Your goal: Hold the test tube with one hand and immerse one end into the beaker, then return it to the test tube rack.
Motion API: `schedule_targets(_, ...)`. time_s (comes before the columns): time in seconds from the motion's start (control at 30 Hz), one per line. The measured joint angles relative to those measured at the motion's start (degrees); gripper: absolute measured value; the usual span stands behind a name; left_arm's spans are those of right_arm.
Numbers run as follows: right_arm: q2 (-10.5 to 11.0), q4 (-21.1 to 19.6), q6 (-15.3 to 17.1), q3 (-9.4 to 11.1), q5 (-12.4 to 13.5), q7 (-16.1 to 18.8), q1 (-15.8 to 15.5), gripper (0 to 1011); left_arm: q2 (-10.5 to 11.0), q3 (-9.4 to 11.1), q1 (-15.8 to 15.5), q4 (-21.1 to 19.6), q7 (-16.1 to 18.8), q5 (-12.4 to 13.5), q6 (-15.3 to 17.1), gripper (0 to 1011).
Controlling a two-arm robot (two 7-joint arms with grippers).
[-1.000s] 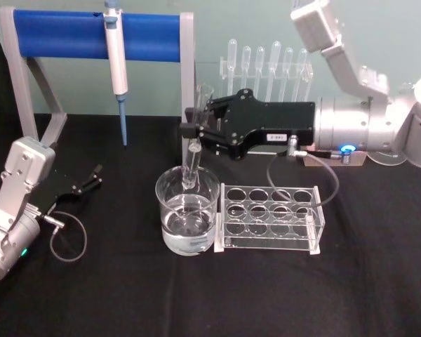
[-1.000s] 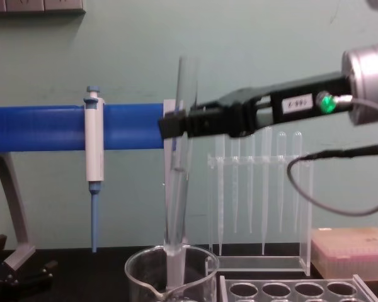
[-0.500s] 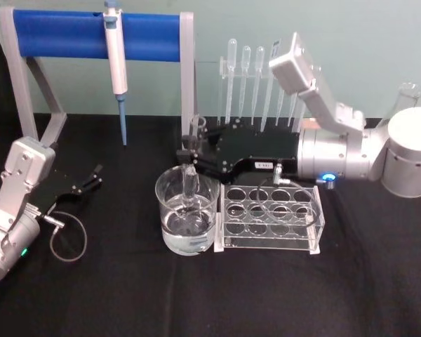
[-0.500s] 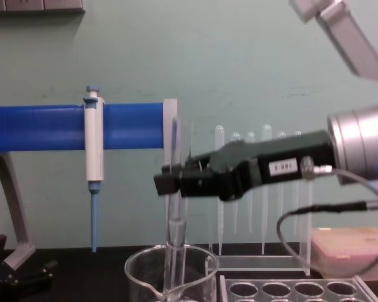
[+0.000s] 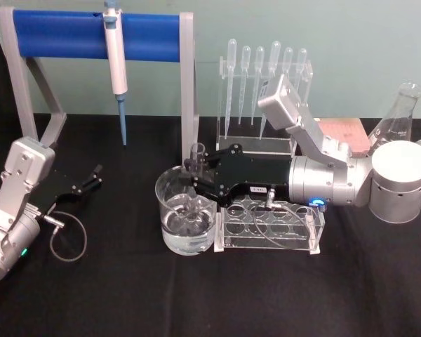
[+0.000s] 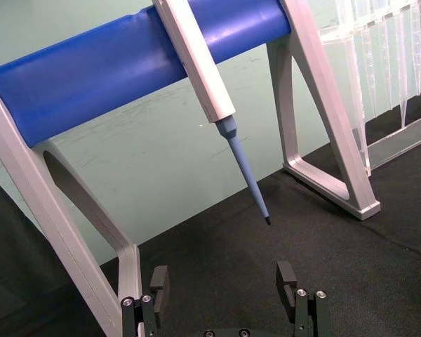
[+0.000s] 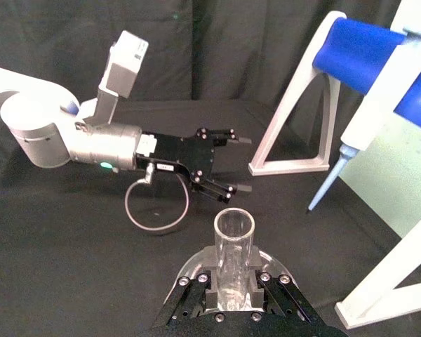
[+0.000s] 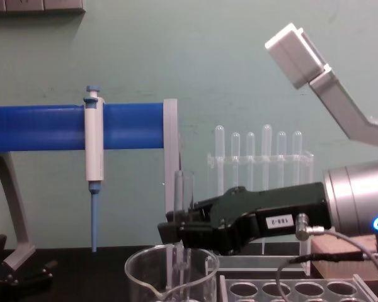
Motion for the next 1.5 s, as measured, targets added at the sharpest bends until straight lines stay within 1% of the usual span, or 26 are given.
schedule_targets(0.3,-1.1,1.7,-0.4,0.4,-1.7,0.0,-1.0,241,0.0,0.0,0.0,0.0,0.0,0.0,0.0,1000)
schedule_targets(0.53,-1.7,2.2,-0.4,1.0,-2.4,0.4,-1.6,241,0.0,0.0,0.0,0.0,0.0,0.0,0.0,1000)
schedule_targets(0.73,-2.0,2.5,-0.4,1.8,-2.5,1.0,-1.9,241,0.0,0.0,0.0,0.0,0.0,0.0,0.0,1000)
schedule_targets(1.5,-1.9,2.3,-0.3,1.5,-2.4,1.0,-1.8,241,0.0,0.0,0.0,0.0,0.0,0.0,0.0,1000)
